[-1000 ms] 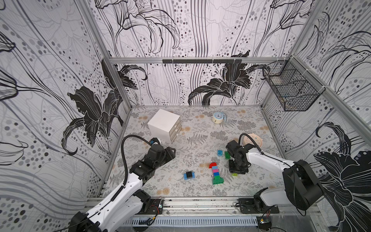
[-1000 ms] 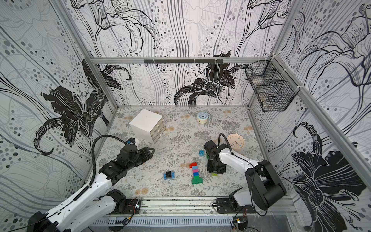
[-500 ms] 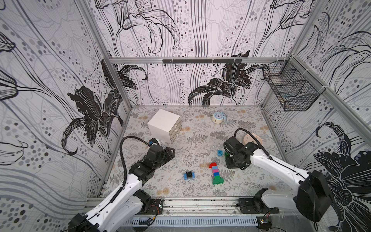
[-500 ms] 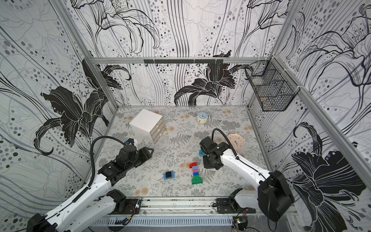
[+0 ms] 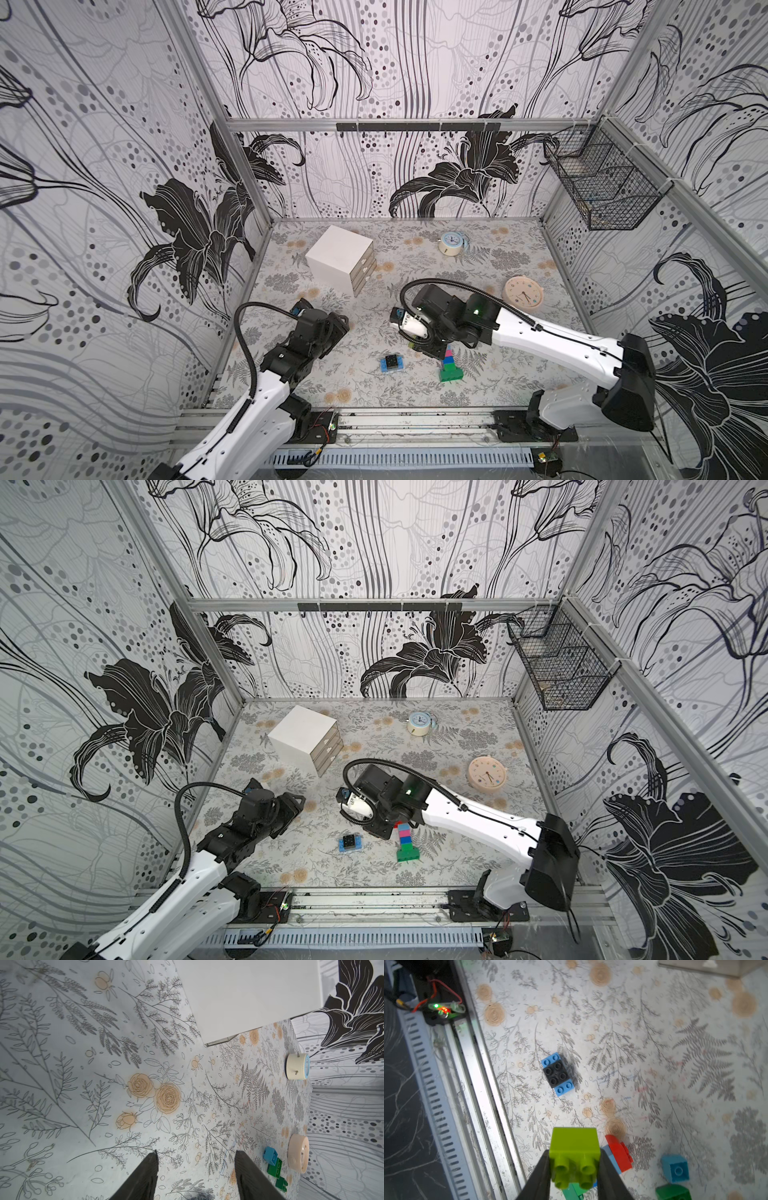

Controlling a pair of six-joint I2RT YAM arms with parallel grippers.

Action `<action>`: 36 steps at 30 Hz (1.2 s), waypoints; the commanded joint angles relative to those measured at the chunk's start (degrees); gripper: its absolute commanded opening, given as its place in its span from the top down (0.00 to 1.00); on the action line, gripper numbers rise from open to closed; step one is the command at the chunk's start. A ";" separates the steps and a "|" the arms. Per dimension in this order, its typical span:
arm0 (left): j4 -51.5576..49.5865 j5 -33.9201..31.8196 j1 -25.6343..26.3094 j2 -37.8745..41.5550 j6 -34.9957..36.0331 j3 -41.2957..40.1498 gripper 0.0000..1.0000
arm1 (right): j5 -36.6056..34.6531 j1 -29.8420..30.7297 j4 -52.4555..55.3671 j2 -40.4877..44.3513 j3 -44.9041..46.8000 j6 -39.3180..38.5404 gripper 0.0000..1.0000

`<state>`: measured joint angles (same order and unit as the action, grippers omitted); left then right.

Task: Assemble the number 1 with lego
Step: Assemble the lego brick with the lego brick.

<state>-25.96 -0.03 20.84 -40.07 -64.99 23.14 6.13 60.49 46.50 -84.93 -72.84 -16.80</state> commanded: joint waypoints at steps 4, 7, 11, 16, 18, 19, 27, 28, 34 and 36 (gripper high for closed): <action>-5.39 -1.51 -2.16 5.85 -2.23 -0.85 0.37 | 3.05 1.59 5.71 -8.64 -8.54 -15.29 0.79; -8.17 -2.86 -2.74 8.37 -2.67 -0.95 0.37 | 2.47 2.64 6.98 -13.33 -11.50 -16.41 0.79; -11.95 -5.80 -3.11 11.28 -3.12 -0.21 0.37 | 1.07 4.16 8.20 -17.72 -14.41 -17.04 0.79; -14.89 -9.65 -3.19 13.82 -2.45 1.34 0.37 | -1.93 5.75 11.43 -23.53 -18.20 -16.43 0.79; -15.64 -10.77 -3.17 14.27 -2.16 1.95 0.37 | -3.01 6.19 12.43 -25.34 -19.61 -15.78 0.79; -16.07 -11.26 -3.18 14.45 -2.07 2.24 0.37 | -3.27 6.47 13.18 -26.21 -20.34 -15.73 0.79; -17.37 -12.71 -3.24 14.42 -1.19 3.36 0.37 | -7.51 7.60 14.57 -30.27 -22.73 -15.65 0.79; -17.37 -12.71 -3.25 14.31 -1.19 3.34 0.37 | -7.70 7.77 14.52 -30.62 -23.02 -15.62 0.79; -17.63 -12.71 -3.24 14.33 -1.14 3.49 0.37 | -8.74 8.27 14.76 -32.70 -24.15 -16.04 0.78; -17.72 -12.71 -3.18 14.39 -1.10 3.44 0.37 | -9.00 8.34 15.00 -33.32 -24.35 -16.07 0.78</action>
<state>-43.92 -11.38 17.96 -25.91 -67.11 24.71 -1.56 68.36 59.18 -116.55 -95.85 -32.42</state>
